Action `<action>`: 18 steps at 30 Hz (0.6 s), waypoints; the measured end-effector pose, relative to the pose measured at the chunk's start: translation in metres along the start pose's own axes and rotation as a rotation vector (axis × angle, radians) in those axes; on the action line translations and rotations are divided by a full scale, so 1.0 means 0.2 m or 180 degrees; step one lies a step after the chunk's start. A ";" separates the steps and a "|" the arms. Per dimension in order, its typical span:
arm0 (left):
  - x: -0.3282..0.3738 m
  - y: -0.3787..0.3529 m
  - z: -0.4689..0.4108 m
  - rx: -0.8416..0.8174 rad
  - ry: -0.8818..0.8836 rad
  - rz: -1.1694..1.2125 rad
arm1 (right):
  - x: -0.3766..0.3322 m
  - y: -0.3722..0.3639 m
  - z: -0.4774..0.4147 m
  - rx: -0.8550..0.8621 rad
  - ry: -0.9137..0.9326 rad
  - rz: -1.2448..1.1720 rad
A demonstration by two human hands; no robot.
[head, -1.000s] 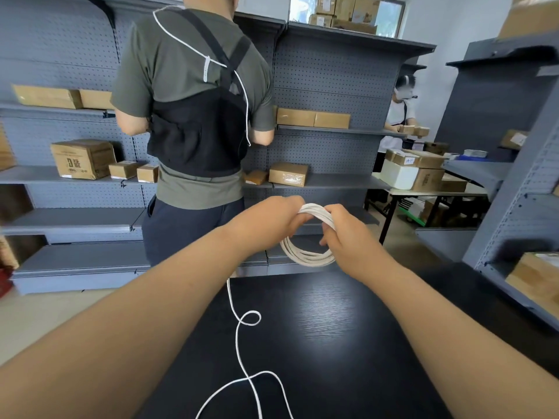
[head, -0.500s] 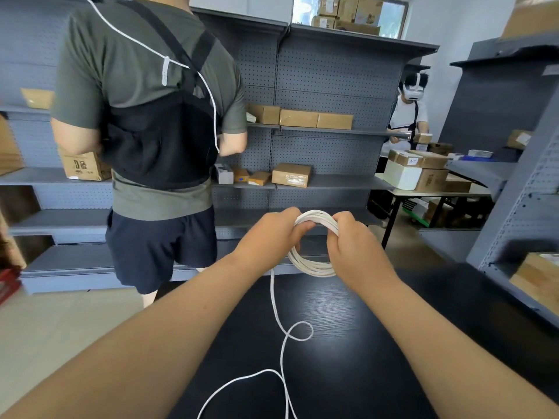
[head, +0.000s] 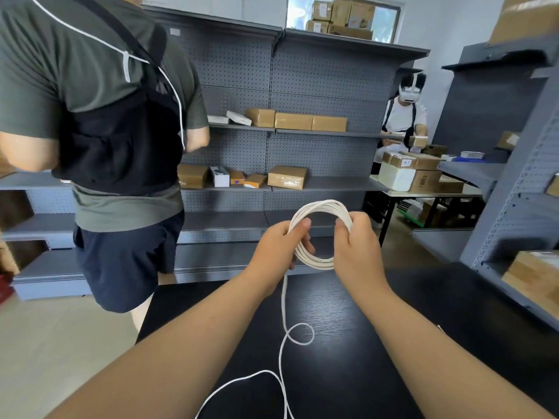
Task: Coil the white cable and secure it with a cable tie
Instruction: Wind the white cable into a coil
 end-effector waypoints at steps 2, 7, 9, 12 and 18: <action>0.00 -0.01 0.01 0.0051 0.0048 0.0062 | 0.02 0.00 0.01 0.0002 -0.0099 -0.0101; 0.07 0.00 0.00 0.0049 -0.0072 -0.0248 | 0.05 0.00 0.01 -0.0172 -0.0182 -0.0030; 0.10 0.00 -0.01 -0.0139 -0.0289 -0.0556 | 0.04 0.00 0.01 -0.0248 -0.0086 0.0134; 0.15 0.04 -0.04 -0.0403 -0.0478 -0.0833 | 0.03 -0.02 0.01 -0.0444 0.0148 0.0400; 0.11 0.08 -0.03 -0.0604 -0.0190 -0.0382 | 0.01 -0.01 0.02 -0.0527 0.0384 0.0340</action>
Point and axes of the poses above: each hand's wrist, its own z-axis away from the middle knuckle, its own y-axis out of the back of the hand, x = y × z, the point moved 6 cm from there along -z, towards the middle knuckle, and after that the axes turned 8 degrees about -y, right-handed, at the moved point
